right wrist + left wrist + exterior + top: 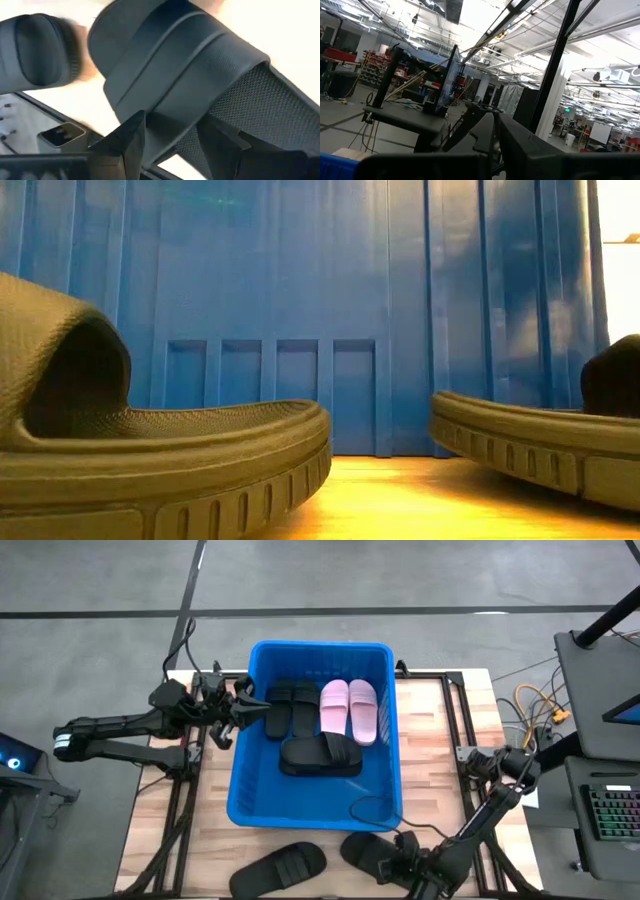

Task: Pick and place slides into bin
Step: Put the black slide into the blue bin

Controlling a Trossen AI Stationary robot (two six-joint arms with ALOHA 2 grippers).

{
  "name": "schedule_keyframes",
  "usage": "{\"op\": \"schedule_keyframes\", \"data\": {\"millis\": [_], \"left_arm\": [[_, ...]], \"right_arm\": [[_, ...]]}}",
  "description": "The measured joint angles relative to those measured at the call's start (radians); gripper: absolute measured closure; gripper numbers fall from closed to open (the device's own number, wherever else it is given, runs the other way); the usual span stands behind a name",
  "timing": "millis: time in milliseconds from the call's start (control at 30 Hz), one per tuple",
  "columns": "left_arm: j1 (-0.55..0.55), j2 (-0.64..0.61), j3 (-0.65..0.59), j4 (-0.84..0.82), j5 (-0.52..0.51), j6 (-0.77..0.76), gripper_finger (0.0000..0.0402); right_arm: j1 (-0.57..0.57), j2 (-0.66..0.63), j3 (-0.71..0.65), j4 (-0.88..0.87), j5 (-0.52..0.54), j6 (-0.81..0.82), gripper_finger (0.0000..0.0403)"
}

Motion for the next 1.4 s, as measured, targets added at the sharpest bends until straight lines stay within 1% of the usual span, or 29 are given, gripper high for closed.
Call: {"op": "schedule_keyframes", "data": {"millis": [167,333,500,700,967,1133,1400], "left_arm": [[0.0,0.006,0.0,0.0,0.0,-0.002,0.0391],[0.0,0.006,0.0,0.001,0.0,-0.002,0.0391],[0.0,0.006,0.0,0.001,0.0,-0.003,0.0391],[0.0,0.006,0.0,0.001,0.0,-0.002,0.0391],[0.0,0.004,0.0,0.001,0.0,-0.002,0.0391],[0.0,0.005,0.0,0.001,0.001,-0.002,0.0391],[0.0,0.004,0.0,0.001,0.001,0.001,0.0391]], "right_arm": [[-0.017,0.042,0.004,0.062,-0.003,-0.01,0.0238],[-0.026,0.053,0.021,0.077,-0.003,-0.016,0.0239],[-0.037,0.052,0.03,0.079,0.038,-0.04,0.0255],[-0.049,0.048,0.032,0.083,0.037,-0.058,0.0302],[-0.054,0.043,0.032,0.14,0.042,-0.079,0.0386],[-0.055,0.018,0.031,0.173,0.035,-0.087,0.0389],[-0.054,-0.091,0.03,0.179,0.031,-0.155,0.0389]]}}
